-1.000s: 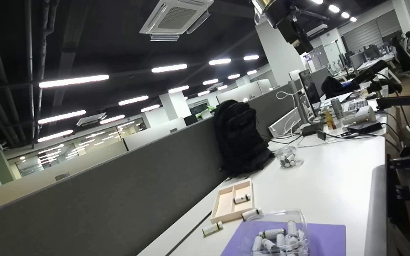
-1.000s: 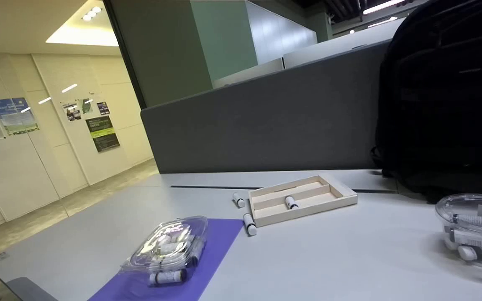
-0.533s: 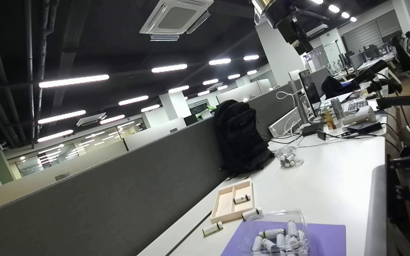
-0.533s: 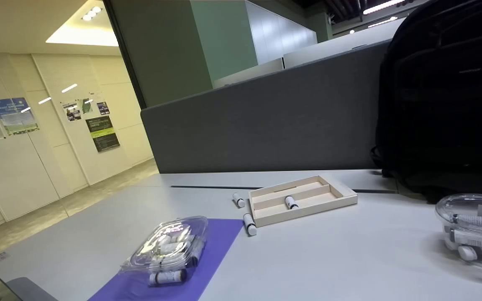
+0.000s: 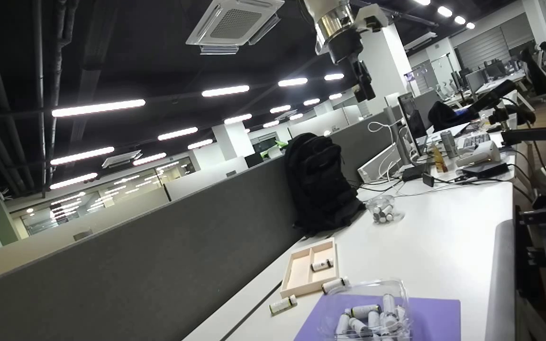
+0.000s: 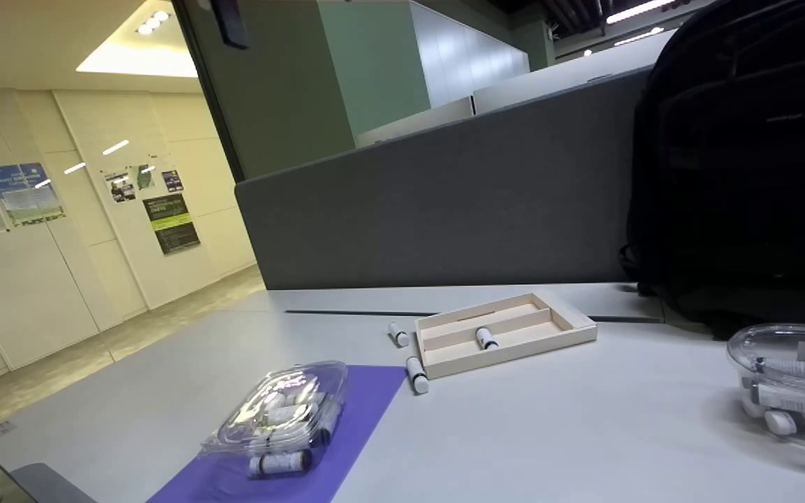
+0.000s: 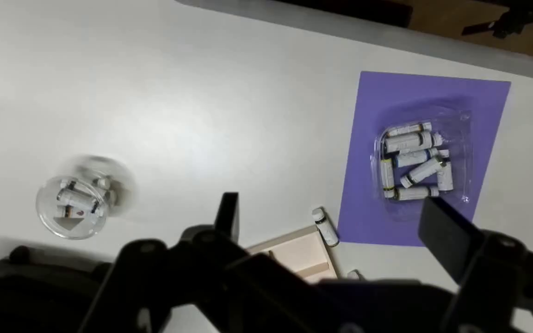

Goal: Put one bottle on the wooden object

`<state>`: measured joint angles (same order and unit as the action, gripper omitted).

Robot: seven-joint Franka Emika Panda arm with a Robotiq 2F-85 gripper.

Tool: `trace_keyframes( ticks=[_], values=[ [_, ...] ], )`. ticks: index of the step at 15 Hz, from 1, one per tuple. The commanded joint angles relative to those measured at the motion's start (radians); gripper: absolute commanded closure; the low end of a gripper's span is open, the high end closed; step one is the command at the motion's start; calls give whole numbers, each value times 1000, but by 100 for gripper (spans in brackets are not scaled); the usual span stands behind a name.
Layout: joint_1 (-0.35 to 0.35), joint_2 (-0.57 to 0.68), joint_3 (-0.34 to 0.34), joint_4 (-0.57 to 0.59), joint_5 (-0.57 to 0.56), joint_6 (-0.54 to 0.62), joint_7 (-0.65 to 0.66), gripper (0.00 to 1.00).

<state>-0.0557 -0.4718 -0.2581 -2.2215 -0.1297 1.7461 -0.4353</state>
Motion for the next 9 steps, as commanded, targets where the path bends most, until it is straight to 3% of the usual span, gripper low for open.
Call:
trace_keyframes(
  ticks=[1,6,9],
  values=[
    [39,244,9,191,54,9,-75,0],
    [37,501,112,354,-19,63,-35,0],
    [46,584,171,370,-99,245,39,0]
  ],
)
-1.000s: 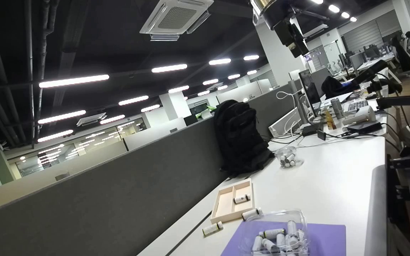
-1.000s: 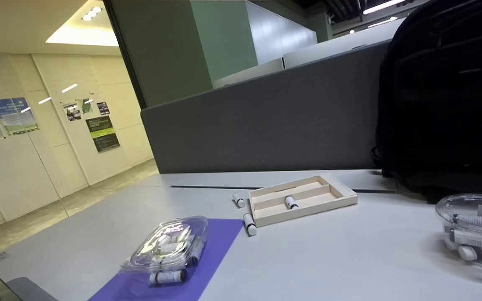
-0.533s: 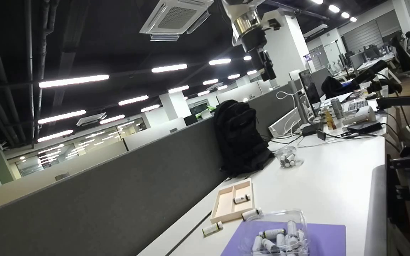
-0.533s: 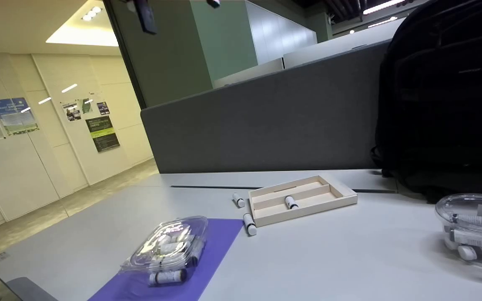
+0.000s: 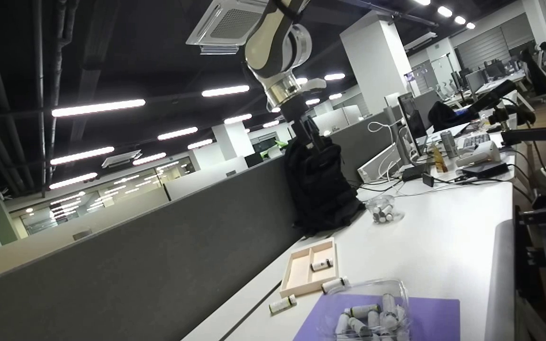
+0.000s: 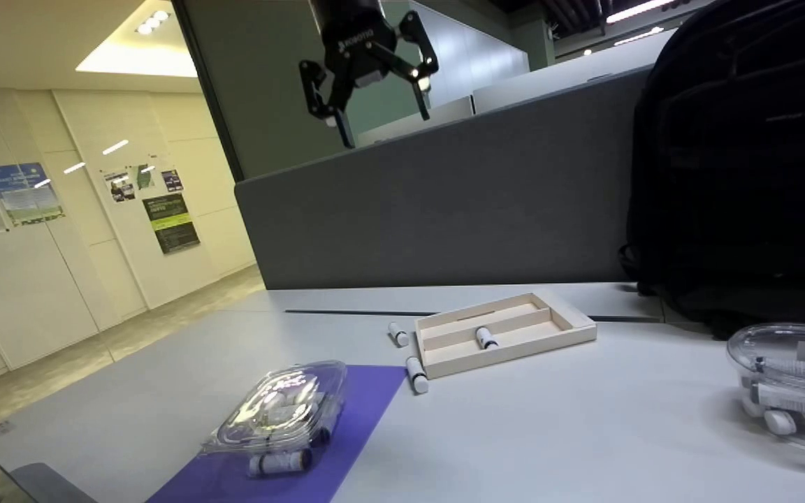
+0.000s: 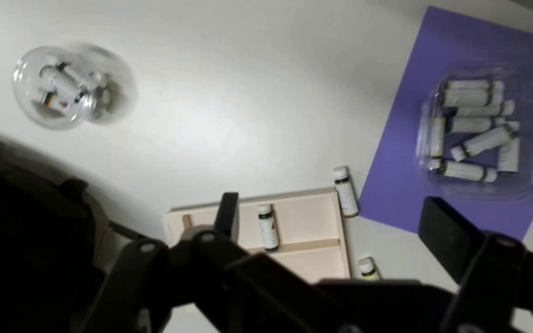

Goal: Put one bottle on the wooden object

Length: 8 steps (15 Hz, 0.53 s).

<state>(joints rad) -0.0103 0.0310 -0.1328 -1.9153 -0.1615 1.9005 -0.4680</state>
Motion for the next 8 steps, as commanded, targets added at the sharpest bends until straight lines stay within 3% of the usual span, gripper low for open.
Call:
trace_keyframes(
  ticks=[1,3,4,5,8],
  values=[
    [3,105,60,67,-91,144,93,0],
    [9,142,84,68,-111,244,137,0],
    [3,151,95,79,-66,226,121,0],
    [-5,128,95,37,-80,233,97,0],
    [-3,148,106,51,-76,239,102,0]
  ],
)
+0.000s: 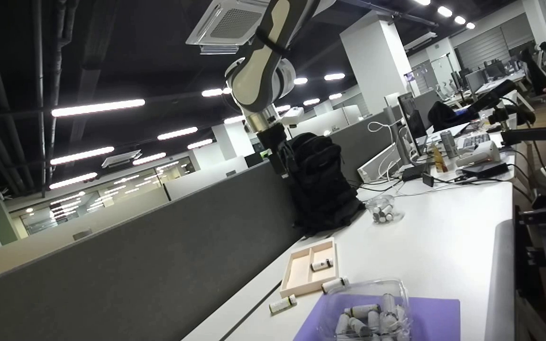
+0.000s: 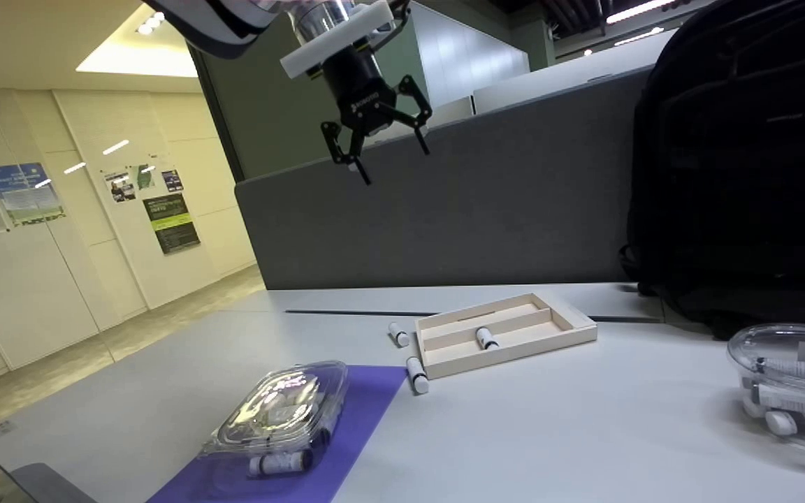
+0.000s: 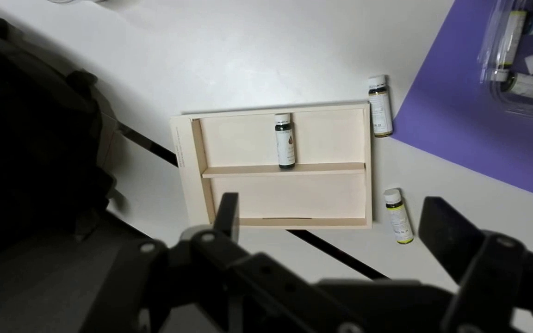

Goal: Put one bottle on the wooden object

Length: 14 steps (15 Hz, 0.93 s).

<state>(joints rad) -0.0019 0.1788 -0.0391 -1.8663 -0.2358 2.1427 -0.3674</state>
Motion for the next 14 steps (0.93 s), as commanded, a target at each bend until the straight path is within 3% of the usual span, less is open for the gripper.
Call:
trace_keyframes(
  ticks=[1,4,8,14],
  values=[
    [-12,0,12,5,-2,-3,1,0],
    [-13,10,19,-5,-11,69,-39,0],
    [-16,130,42,49,7,209,-116,0],
    [-14,337,90,167,4,251,-183,0]
  ],
)
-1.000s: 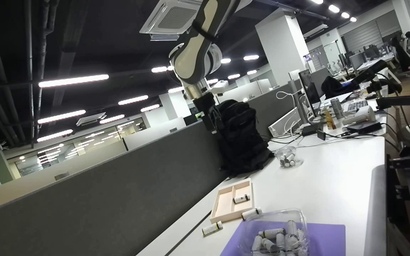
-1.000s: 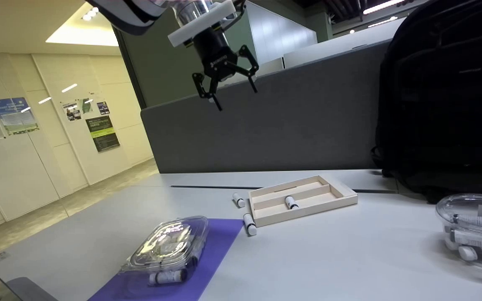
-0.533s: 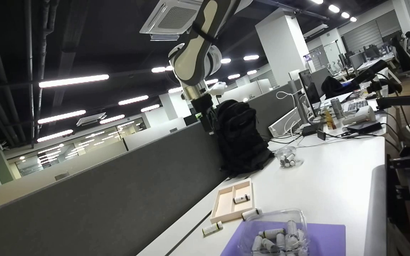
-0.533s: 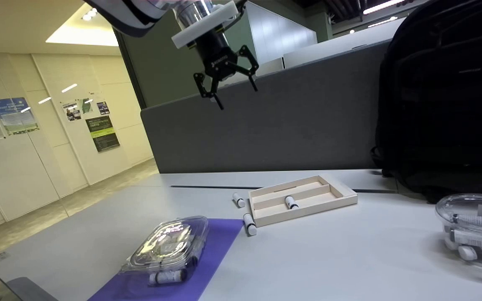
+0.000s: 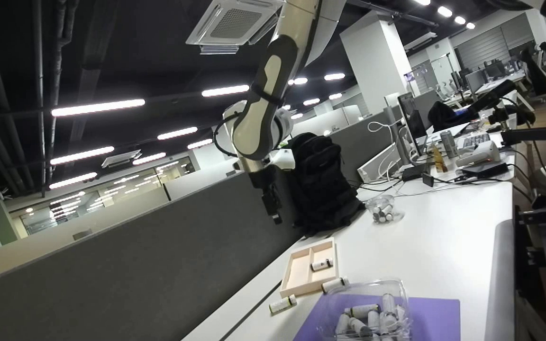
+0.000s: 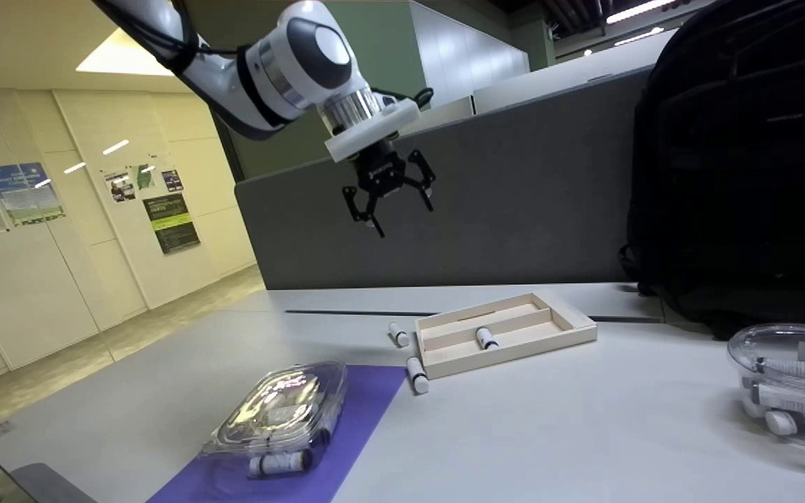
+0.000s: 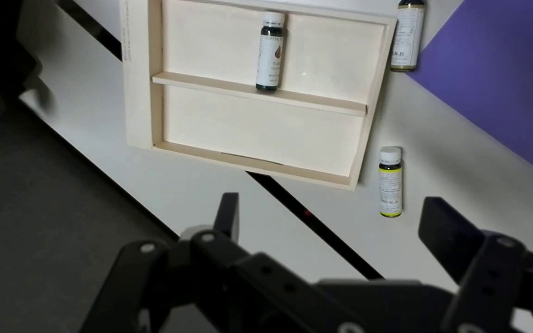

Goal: Put one bottle on the wooden object

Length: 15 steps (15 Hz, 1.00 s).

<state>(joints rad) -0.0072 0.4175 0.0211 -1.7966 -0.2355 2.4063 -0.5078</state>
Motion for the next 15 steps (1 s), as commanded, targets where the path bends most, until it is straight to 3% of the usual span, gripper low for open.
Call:
trace_keyframes(
  ticks=[1,6,7,8,15],
  values=[
    [-9,125,41,113,5,-17,-59,0],
    [-28,251,102,210,64,-91,-179,0],
    [-18,264,90,228,61,-124,-161,0],
    [-12,223,85,155,49,-64,-143,0],
    [23,318,64,235,22,-68,-99,0]
  ],
)
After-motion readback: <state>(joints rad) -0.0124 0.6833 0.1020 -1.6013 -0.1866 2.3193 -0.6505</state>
